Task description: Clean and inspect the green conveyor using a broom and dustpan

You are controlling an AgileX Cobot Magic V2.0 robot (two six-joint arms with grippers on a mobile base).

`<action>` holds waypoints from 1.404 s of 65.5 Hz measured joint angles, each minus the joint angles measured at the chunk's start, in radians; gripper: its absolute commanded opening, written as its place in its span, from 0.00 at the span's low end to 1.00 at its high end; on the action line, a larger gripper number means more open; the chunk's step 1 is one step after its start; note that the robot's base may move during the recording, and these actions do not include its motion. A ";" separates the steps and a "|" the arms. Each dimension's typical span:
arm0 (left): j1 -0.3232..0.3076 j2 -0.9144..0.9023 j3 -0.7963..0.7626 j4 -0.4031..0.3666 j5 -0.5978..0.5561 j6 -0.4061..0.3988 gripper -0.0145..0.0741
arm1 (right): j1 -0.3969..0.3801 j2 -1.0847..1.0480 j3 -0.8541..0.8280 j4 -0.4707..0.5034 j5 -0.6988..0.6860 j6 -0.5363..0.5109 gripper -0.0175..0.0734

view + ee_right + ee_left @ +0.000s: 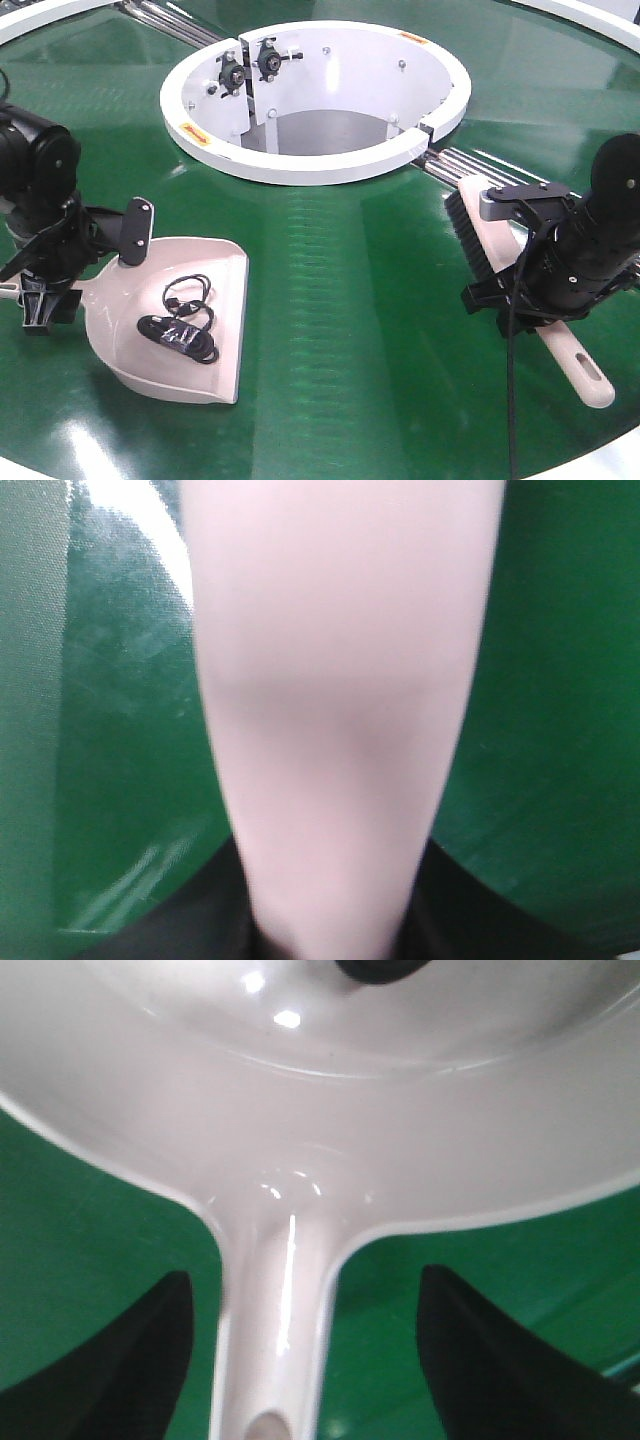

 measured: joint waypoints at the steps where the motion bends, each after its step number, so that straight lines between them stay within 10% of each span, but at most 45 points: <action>1: 0.000 -0.009 0.000 -0.007 0.002 0.000 0.70 | 0.000 0.000 0.000 0.000 0.000 0.000 0.19; 92: -0.001 -0.335 0.000 -0.528 0.003 -0.001 0.69 | 0.000 0.078 0.000 -0.001 -0.004 0.000 0.22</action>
